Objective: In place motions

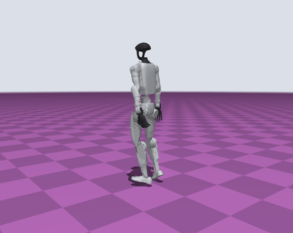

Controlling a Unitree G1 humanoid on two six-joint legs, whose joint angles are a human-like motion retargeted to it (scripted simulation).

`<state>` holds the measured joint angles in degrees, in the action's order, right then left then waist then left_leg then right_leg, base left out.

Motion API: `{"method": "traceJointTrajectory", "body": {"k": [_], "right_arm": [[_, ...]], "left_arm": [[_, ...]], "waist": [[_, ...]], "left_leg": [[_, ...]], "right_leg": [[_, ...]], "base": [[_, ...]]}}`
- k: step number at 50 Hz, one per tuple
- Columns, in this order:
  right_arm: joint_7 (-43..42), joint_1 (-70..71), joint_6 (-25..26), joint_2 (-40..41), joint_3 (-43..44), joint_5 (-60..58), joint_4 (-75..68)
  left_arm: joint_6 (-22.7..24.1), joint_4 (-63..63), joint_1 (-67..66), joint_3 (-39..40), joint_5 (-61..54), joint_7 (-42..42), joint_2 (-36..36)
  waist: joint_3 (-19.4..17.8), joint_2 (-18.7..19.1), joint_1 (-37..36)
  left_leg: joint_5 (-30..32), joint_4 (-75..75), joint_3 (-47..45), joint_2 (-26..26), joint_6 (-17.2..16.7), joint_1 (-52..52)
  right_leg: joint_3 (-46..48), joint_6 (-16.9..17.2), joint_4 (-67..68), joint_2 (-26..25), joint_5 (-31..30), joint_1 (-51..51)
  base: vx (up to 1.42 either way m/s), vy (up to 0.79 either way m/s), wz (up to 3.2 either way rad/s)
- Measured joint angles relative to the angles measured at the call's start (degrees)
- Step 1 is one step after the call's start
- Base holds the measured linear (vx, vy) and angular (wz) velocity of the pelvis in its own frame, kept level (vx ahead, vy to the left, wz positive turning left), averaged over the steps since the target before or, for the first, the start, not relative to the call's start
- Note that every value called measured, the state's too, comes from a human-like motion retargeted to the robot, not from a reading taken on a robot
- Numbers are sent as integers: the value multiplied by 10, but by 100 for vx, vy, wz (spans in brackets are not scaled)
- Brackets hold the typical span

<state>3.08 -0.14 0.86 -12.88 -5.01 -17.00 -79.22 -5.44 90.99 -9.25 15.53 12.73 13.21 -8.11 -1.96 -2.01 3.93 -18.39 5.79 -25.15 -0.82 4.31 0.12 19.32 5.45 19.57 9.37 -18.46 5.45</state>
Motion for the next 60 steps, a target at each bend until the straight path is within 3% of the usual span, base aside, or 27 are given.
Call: {"method": "traceJointTrajectory", "body": {"k": [2, 3, 5, 10, 13, 20, 29, 43, 50, 52, 53, 55, 57, 60], "right_arm": [[0, 7, -5, 2, -10, 0, 17], [0, 9, -7, 3, -14, -1, 23], [5, 8, -11, 6, -23, -4, 35], [18, 2, -14, 13, -21, -26, 36], [19, 10, -15, 12, -26, -40, 34], [18, 11, -18, 8, -36, -32, 22], [28, -37, 12, -1, 32, -21, -100], [41, -42, 34, -16, 57, -38, -76], [49, -25, 34, -3, 51, -14, -38], [43, -11, 31, 2, 44, 3, -43], [40, -3, 28, 4, 41, 13, -48], [33, 13, 27, 5, 31, 37, -61], [29, 30, 36, 1, 23, 51, -74], [24, 50, 49, -9, 32, 56, -74]], "left_arm": [[-8, 22, -16, 14, -3, -5, 2], [-11, 27, -25, 19, -5, -5, 4], [-14, 34, -47, 29, -6, -8, 5], [-15, 20, -76, 43, -9, -10, 15], [-5, 2, -75, 56, -32, -6, 33], [-8, -19, -14, 25, -45, 7, 37], [1, -72, 68, -75, -20, 2, 9], [1, -175, 92, -107, -43, 50, 55], [20, -219, 76, -89, 3, 95, 36], [26, -229, 62, -84, 13, 69, 15], [28, -231, 55, -87, 14, 48, 2], [26, -227, 40, -95, 15, 7, -22], [18, -215, 24, -95, 19, -20, -29], [9, -181, 9, -89, 13, -34, -26]], "waist": [[11, -12, -15], [20, -15, -23], [29, -25, -37], [63, -28, -107], [72, -18, -105], [47, -2, -20], [60, 1, -37], [52, 32, 19], [61, 49, 43], [56, 36, 43], [48, 23, 40], [23, 0, 8], [3, -3, -18], [-18, 14, -65]], "left_leg": [[-2, -5, -17, -16, -2, 1], [-3, -8, -25, -23, -3, 4], [-6, -15, -33, -37, -7, -4], [-5, -38, -65, -39, -24, -7], [1, -50, -71, -33, -26, -1], [12, -45, -59, -18, -32, 0], [19, -51, -56, -11, -44, 3], [23, -65, -94, 12, -70, -19], [4, -24, -107, 38, -78, -23], [-10, 60, -85, 44, -49, 6], [-24, 126, -60, 38, -18, 31], [-49, 238, -59, 44, -11, 82], [-60, 249, -72, 53, -11, 139], [-95, 178, -68, 68, 23, 277]], "right_leg": [[-11, 54, -36, -10, 60, -57], [28, 44, -65, -5, 99, -80], [109, -6, -142, 0, 160, -120], [79, 6, -199, 9, 136, -108], [62, -10, -192, -6, 144, -86], [81, -7, -185, -13, 162, -103], [84, -10, -184, -22, 175, -101], [41, -26, -177, -46, 189, -87], [4, -26, -140, -61, 213, -69], [-10, -23, -122, -45, 221, -65], [-15, -20, -113, -30, 225, -68], [-44, -20, -97, -14, 229, -75], [-31, -22, -93, -8, 230, -85], [2, -26, -104, -18, 229, -97]], "base": [[3, -8, -75], [6, -11, -67], [10, -13, -61], [3, -12, -72], [-6, -14, -23], [-9, -15, 41], [-1, -11, 9], [-9, -11, -26], [-6, -12, -53], [-7, -8, -45], [-13, -14, -54], [-10, -10, -81], [-9, 1, -22], [-21, 1, 23]]}}
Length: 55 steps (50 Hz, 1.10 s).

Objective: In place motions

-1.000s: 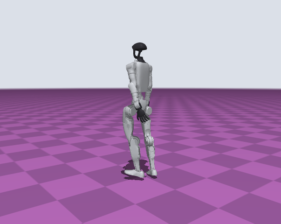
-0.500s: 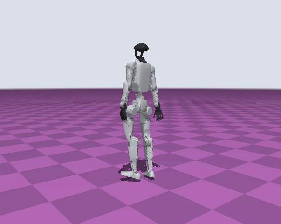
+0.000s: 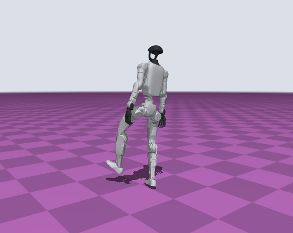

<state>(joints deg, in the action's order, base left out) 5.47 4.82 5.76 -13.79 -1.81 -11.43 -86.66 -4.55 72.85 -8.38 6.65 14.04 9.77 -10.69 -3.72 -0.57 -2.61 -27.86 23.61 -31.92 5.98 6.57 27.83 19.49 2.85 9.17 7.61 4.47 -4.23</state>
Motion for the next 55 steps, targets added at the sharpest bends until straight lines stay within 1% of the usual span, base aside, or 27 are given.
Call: {"method": "traceJointTrajectory", "body": {"k": [2, 4, 5, 7, 10, 12, 13, 16, 18, 20, 22, 26, 30, 32, 35, 36, 37, 38, 39, 40, 42, 43, 45, 47, 50, 53, 55], "right_arm": [[-2, 10, -3, -6, -4, 6, 9], [-4, 21, -7, -12, -7, 6, 21], [-5, 26, -7, -14, -7, 3, 29], [-3, 27, -9, -12, -5, -11, 52], [1, 25, -19, 1, -20, -33, 87], [-6, 24, -28, 12, -33, -40, 99], [-10, 20, -33, 16, -38, -44, 102], [-11, 1, -45, 18, -53, -64, 104], [-8, -9, -46, 14, -61, -84, 101], [-11, -14, -45, 12, -64, -100, 90], [-16, -22, -41, 14, -59, -108, 67], [-9, -50, -33, 18, -35, -111, 14], [-2, -86, -21, 10, -11, -110, -36], [-7, -99, -12, 3, 1, -106, -65], [-20, -112, 5, -10, 23, -97, -104], [-24, -120, 10, -14, 32, -93, -106], [-26, -129, 15, -18, 40, -89, -107], [-29, -137, 20, -22, 49, -84, -107], [-30, -144, 25, -25, 59, -78, -107], [-30, -150, 29, -27, 69, -72, -107], [-39, -148, 27, -23, 72, -51, -107], [-43, -145, 23, -20, 79, -40, -107], [-41, -132, 10, -11, 86, -14, -107], [-27, -115, 6, -2, 71, -2, -107], [-15, -81, 14, 9, 45, -36, -100], [-5, -51, 12, 21, 9, -90, -51], [12, -29, 1, 24, -29, -110, -7]], "left_arm": [[1, 25, -15, 12, -6, 6, 4], [1, 52, -32, 23, -3, 19, 6], [-1, 66, -41, 29, 2, 26, 8], [-12, 105, -61, 41, 11, 22, 14], [-25, 176, -91, 67, 2, 16, 25], [-34, 216, -106, 94, -5, 30, 34], [-39, 228, -116, 106, -11, 37, 40], [-38, 233, -143, 148, -36, 33, 72], [-30, 227, -145, 172, -58, 32, 94], [-22, 218, -135, 188, -73, 42, 107], [-16, 209, -125, 184, -76, 51, 108], [-16, 186, -104, 147, -56, 39, 80], [-19, 151, -81, 120, -32, 21, 47], [-19, 126, -70, 114, -26, 23, 34], [-15, 88, -46, 111, -26, 28, 19], [-13, 77, -37, 110, -26, 30, 15], [-11, 67, -27, 108, -26, 32, 12], [-10, 59, -16, 105, -27, 37, 10], [-9, 56, -2, 100, -28, 41, 9], [-8, 55, 15, 92, -29, 45, 7], [-8, 52, 48, 86, -33, 46, 6], [-8, 44, 65, 75, -33, 48, 7], [-3, 17, 99, 40, -32, 60, 5], [10, -16, 114, 1, -25, 73, 3], [27, -58, 99, -40, 1, 68, 4], [37, -56, 71, -61, 25, 37, 1], [38, -30, 56, -58, 46, 27, 2]], "waist": [[-15, -5, -59], [-34, -19, -121], [-47, -28, -152], [-87, -60, -209], [-161, -114, -267], [-189, -149, -289], [-194, -157, -298], [-177, -167, -297], [-162, -158, -279], [-142, -137, -255], [-113, -112, -230], [-40, -57, -161], [35, -24, -82], [57, -13, -47], [71, 4, -3], [76, 8, 11], [79, 13, 22], [79, 24, 31], [88, 31, 58], [102, 37, 93], [110, 34, 88], [109, 29, 90], [85, 22, 69], [64, 14, 26], [53, 1, -18], [56, -6, -17], [54, -5, -6]], "left_leg": [[-6, -48, 43, 6, 24, 113], [10, -72, 115, 21, 48, 224], [22, -76, 143, 37, 55, 274], [30, -62, 151, 73, 69, 346], [35, -68, 158, 97, 84, 380], [54, -90, 178, 105, 84, 384], [62, -94, 191, 108, 84, 384], [69, -96, 177, 95, 84, 371], [65, -88, 148, 77, 79, 344], [58, -69, 131, 65, 64, 309], [47, -41, 128, 54, 45, 267], [37, 18, 134, 28, -5, 163], [62, 64, 126, -12, -54, 41], [88, 59, 130, -42, -74, -37], [135, -16, 150, -87, -99, -165], [81, -68, 102, -89, -86, -206], [58, -125, 63, -88, -74, -242], [98, -191, 42, -83, -65, -267], [119, -225, 45, -80, -74, -276], [133, -243, 61, -78, -91, -278], [139, -236, 58, -73, -86, -245], [133, -226, 85, -81, -76, -228], [120, -208, 96, -85, -67, -218], [106, -195, 76, -82, -66, -221], [91, -167, 62, -81, -69, -217], [55, -133, 64, -80, -78, -204], [37, -116, 52, -73, -85, -201]], "right_leg": [[-10, -5, 5, 4, 1, 6], [-29, -12, 25, 15, 6, 23], [-46, -16, 41, 22, 10, 34], [-102, -15, 93, 53, 30, 54], [-188, -9, 179, 117, 54, 85], [-222, -15, 218, 150, 66, 113], [-234, -17, 226, 159, 69, 122], [-250, -15, 220, 176, 65, 136], [-242, -12, 195, 175, 55, 124], [-222, -14, 159, 154, 43, 102], [-197, -16, 118, 125, 29, 78], [-135, -18, 38, 53, 7, 37], [-87, -16, -6, 2, 4, 38], [-62, -14, -21, -10, 4, 35], [-39, -11, -42, -30, 1, 23], [-31, -9, -48, -34, 1, 20], [-24, -8, -54, -40, 1, 14], [-19, -6, -61, -49, 0, 4], [8, -2, -68, -50, 1, 0], [46, 2, -75, -48, 3, 0], [36, 1, -83, -48, -5, 15], [48, 2, -87, -41, -8, 20], [65, -1, -93, -36, -16, 19], [61, -5, -94, -34, -23, 18], [48, -8, -92, -24, -32, 26], [45, -7, -96, -17, -39, 35], [38, -7, -100, -17, -45, 36]], "base": [[-21, -1, -58], [-18, -4, -94], [-12, -5, -110], [-3, -2, -120], [6, 0, -114], [2, -4, -75], [3, 4, -46], [3, 15, 6], [-11, 11, 44], [-15, 1, 51], [-3, 0, 56], [7, -5, 91], [12, -1, 104], [13, 1, 82], [10, 3, 74], [9, 5, 78], [15, 8, 71], [18, 10, 126], [17, 10, 216], [3, 4, 185], [-11, 4, 63], [-15, 10, 51], [-18, 7, 21], [-8, 0, -65], [6, 3, -67], [7, 6, -32], [4, 13, -33]]}}
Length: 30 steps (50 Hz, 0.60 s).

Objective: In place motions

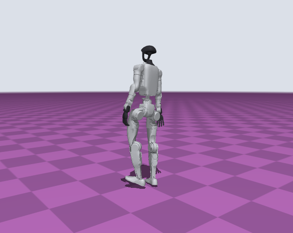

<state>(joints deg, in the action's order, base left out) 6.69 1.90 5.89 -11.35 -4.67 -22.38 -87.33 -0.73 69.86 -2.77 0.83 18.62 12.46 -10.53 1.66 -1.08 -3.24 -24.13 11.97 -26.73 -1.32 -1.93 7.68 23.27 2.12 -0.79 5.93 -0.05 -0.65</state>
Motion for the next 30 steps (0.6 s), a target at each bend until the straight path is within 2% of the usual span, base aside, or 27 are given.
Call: {"method": "traceJointTrajectory", "body": {"k": [2, 5, 12, 16, 18, 20, 22, 23, 25, 28, 30], "right_arm": [[14, 19, -13, 4, -32, -6, 43], [19, 40, -28, 14, -62, -8, 93], [6, 37, -40, 34, -71, 32, 132], [10, -10, -53, 13, -27, 4, 121], [-13, -33, -62, -7, -4, -43, 93], [-55, -53, -53, -29, 3, -94, 56], [-88, -75, -34, -46, 8, -132, 28], [-96, -84, -24, -53, 13, -140, 14], [-99, -100, -8, -64, 28, -132, -17], [-62, -112, 7, -74, 74, -85, -62], [-24, -104, 14, -88, 100, -40, -96]], "left_arm": [[-7, 43, -15, 12, 26, 3, 6], [-19, 116, -47, 40, 45, 14, 23], [-43, 207, -129, 138, -11, 35, 44], [-47, 222, -162, 171, -38, 20, 35], [-47, 236, -161, 189, -52, 28, 25], [-49, 250, -145, 184, -96, 52, 10], [-59, 247, -104, 171, -139, 59, 0], [-61, 239, -79, 164, -147, 58, -4], [-56, 203, -31, 150, -141, 49, -6], [-46, 116, 42, 115, -118, 60, -24], [-34, 71, 99, 108, -104, 64, -47]], "waist": [[-1, 3, 9], [3, 4, 20], [5, -7, 11], [35, -13, -14], [56, -12, -25], [62, 22, -22], [30, 25, 18], [5, 24, 49], [-52, 18, 104], [-136, 46, 195], [-172, 65, 245]], "left_leg": [[-3, 0, -29, 9, -3, -10], [-7, -9, -21, 2, 9, -19], [-36, -26, -31, -21, 14, -67], [-52, -21, -4, -44, 18, -77], [-60, -18, 11, -43, 18, -73], [-71, 1, 18, 2, 17, -73], [-76, 19, 40, 11, 25, -79], [-75, 23, 59, 10, 29, -89], [-71, 22, 88, 8, 34, -117], [-67, 29, 127, 49, 45, -132], [-79, 41, 138, 41, 81, -116]], "right_leg": [[-6, 1, -1, -2, -5, 0], [-12, 5, 2, -2, -10, -3], [-7, 24, 11, 17, -16, -40], [15, 58, 57, 42, -13, -57], [43, 71, 137, 56, -54, -37], [43, 37, 281, 43, -82, 27], [31, 43, 328, 43, -69, 88], [35, 28, 320, 45, -61, 121], [22, -38, 258, 54, -33, 195], [9, -159, 130, 54, 24, 326], [-29, -171, 75, 100, 24, 437]], "base": [[8, 12, -39], [19, 19, -33], [21, 22, -13], [32, 33, 40], [29, 35, 69], [19, 17, 83], [0, 4, 159], [-13, 8, 191], [-29, 5, 173], [-40, 24, 150], [-28, 93, 88]]}}
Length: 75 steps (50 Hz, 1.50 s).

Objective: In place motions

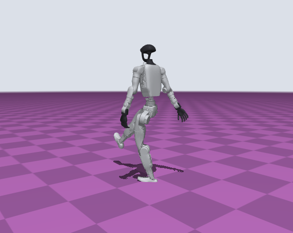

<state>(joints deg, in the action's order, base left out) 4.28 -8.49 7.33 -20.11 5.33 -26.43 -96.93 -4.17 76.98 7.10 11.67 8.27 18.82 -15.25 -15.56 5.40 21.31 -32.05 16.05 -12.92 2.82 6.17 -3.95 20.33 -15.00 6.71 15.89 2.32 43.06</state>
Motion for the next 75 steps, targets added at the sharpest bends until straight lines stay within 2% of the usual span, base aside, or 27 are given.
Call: {"method": "traceJointTrajectory", "body": {"k": [3, 5, 7, 9, 11, 14, 17, 20, 21, 22, 23, 25, 27, 28, 30, 32, 33, 35, 38, 43, 49, 55, 58, 60, 65, 70, 75], "right_arm": [[32, -29, 35, -5, 28, 80, -5], [25, -52, 64, -1, 49, 139, -5], [2, -65, 72, 9, 73, 188, -5], [-6, -64, 58, 22, 87, 209, -5], [7, -51, 39, 34, 91, 205, -5], [39, -15, 8, 44, 77, 172, 3], [50, 20, -7, 48, 36, 137, 64], [28, 33, -15, 45, -15, 108, 148], [20, 36, -18, 44, -32, 98, 174], [12, 41, -20, 40, -46, 87, 197], [6, 48, -21, 34, -56, 77, 218], [-2, 63, -23, 22, -73, 61, 253], [-1, 79, -25, 16, -83, 53, 282], [2, 88, -25, 14, -85, 52, 296], [11, 103, -25, 15, -85, 52, 325], [23, 117, -29, 16, -91, 60, 361], [28, 125, -32, 17, -98, 65, 380], [34, 139, -42, 21, -120, 74, 417], [43, 153, -58, 21, -162, 74, 467], [56, 139, -84, 14, -193, 15, 468], [41, 95, -71, 34, -186, -51, 291], [45, 70, -12, 63, -111, -6, 13], [34, 32, 9, 64, -63, 48, -5], [22, 16, 6, 66, -38, 79, -5], [16, 17, -13, 61, -21, 94, 10], [24, 43, -11, 63, -43, 80, 56], [33, 54, -25, 76, -62, 81, 135]], "left_arm": [[12, -46, 51, 7, 21, -20, -40], [17, -74, 73, 4, 36, -33, -51], [23, -96, 96, -13, 36, -42, -47], [30, -107, 112, -29, 31, -48, -36], [37, -111, 117, -42, 28, -47, -23], [49, -105, 95, -53, 33, -34, -10], [51, -72, 53, -41, 42, -34, 1], [45, 1, -7, -22, 52, -44, 27], [38, 32, -30, -10, 59, -44, 34], [31, 65, -52, 3, 65, -43, 41], [21, 100, -71, 16, 71, -40, 48], [-2, 166, -111, 40, 73, -36, 57], [-26, 204, -160, 65, 65, -34, 59], [-36, 204, -191, 74, 58, -33, 59], [-33, 202, -249, 94, 44, -34, 62], [-21, 187, -296, 119, 28, -38, 73], [-16, 182, -313, 134, 17, -42, 81], [-13, 182, -334, 163, -8, -47, 93], [-20, 194, -333, 188, -47, -49, 106], [-33, 164, -290, 171, -42, -36, 109], [-14, 66, -192, 89, -14, -3, 99], [5, -79, -130, 1, 17, 6, 71], [20, -144, -132, -25, 10, -26, 56], [30, -169, -137, -31, 3, -46, 49], [27, -144, -156, -20, -3, -42, 54], [6, -57, -169, 10, 17, -11, 70], [-3, 28, -185, 27, 23, -25, 83]], "waist": [[-37, 18, 64], [-58, 38, 92], [-77, 57, 104], [-82, 64, 100], [-69, 65, 86], [-45, 54, 66], [-33, 31, 59], [-4, 3, 41], [12, 0, 21], [29, -5, 3], [47, -13, -14], [83, -34, -48], [115, -57, -95], [131, -67, -122], [160, -86, -177], [166, -113, -220], [163, -123, -236], [154, -129, -255], [141, -134, -256], [149, -143, -258], [158, -116, -213], [165, -102, -224], [169, -98, -228], [168, -93, -223], [169, -78, -200], [166, -65, -181], [168, -60, -179]], "left_leg": [[-25, 50, 2, 14, 32, 37], [-38, 101, 8, 49, 34, 73], [-50, 144, 22, 76, 28, 101], [-53, 152, 31, 82, 24, 111], [-48, 139, 26, 76, 20, 114], [-35, 104, 15, 59, 13, 105], [-23, 71, 2, 48, -3, 84], [-2, 33, -20, 53, -34, 59], [-2, 32, -33, 65, -46, 59], [-4, 31, -44, 69, -54, 59], [-8, 30, -50, 56, -53, 60], [-12, 18, -62, 25, -53, 59], [-12, -2, -73, -5, -54, 58], [-12, -12, -82, -19, -54, 59], [-12, -35, -106, -42, -57, 63], [-10, -58, -135, -67, -59, 57], [-9, -68, -152, -75, -60, 53], [-7, -87, -178, -78, -62, 43], [-6, -113, -206, -76, -66, 30], [9, -163, -227, -92, -65, 27], [31, -160, -208, -68, -60, 48], [40, -159, -191, -65, -64, 48], [42, -156, -191, -61, -69, 48], [42, -153, -190, -58, -71, 47], [39, -150, -192, -50, -78, 40], [40, -153, -209, -41, -86, 26], [44, -158, -223, -37, -95, 13]], "right_leg": [[-124, 0, -3, 38, -22, 152], [-225, 0, 56, 48, -43, 237], [-320, 0, 109, 40, -65, 288], [-339, 0, 126, 44, -65, 301], [-318, 0, 132, 54, -50, 289], [-256, 0, 140, 61, -35, 216], [-186, 0, 152, 40, -40, 93], [-115, 0, 169, -6, -79, -43], [-108, 3, 162, -43, -112, -87], [-108, 16, 157, -71, -143, -130], [-121, 48, 158, -82, -170, -169], [-141, 114, 157, -93, -208, -242], [-146, 163, 144, -94, -222, -299], [-140, 177, 131, -91, -223, -321], [-111, 183, 94, -80, -218, -357], [-81, 191, 56, -58, -213, -386], [-69, 211, 36, -52, -191, -400], [-17, 204, -9, -46, -162, -415], [-23, 192, -44, -46, -148, -417], [-27, 186, -38, -43, -126, -388], [26, 192, -48, -50, -110, -411], [43, 189, -60, -54, -96, -432], [43, 189, -60, -55, -90, -435], [40, 188, -59, -58, -86, -439], [22, 186, -57, -68, -76, -441], [4, 181, -58, -78, -71, -442], [-8, 175, -62, -85, -69, -445]], "base": [[-5, 73, 52], [2, 29, 82], [-10, 9, 86], [-3, 5, 42], [8, 6, 2], [7, -7, -10], [-5, -37, -14], [3, -65, -54], [13, -64, -117], [18, -43, -123], [21, -25, -98], [22, -13, -91], [18, -16, -140], [14, -18, -176], [8, -15, -197], [-2, -12, -194], [-9, -16, -179], [-14, -19, -150], [-15, -22, -90], [-8, -18, -24], [-5, -16, 95], [-1, -6, 37], [3, -10, 10], [-3, -14, 0], [-3, -8, -22], [-2, -7, -35], [2, -9, -21]]}}
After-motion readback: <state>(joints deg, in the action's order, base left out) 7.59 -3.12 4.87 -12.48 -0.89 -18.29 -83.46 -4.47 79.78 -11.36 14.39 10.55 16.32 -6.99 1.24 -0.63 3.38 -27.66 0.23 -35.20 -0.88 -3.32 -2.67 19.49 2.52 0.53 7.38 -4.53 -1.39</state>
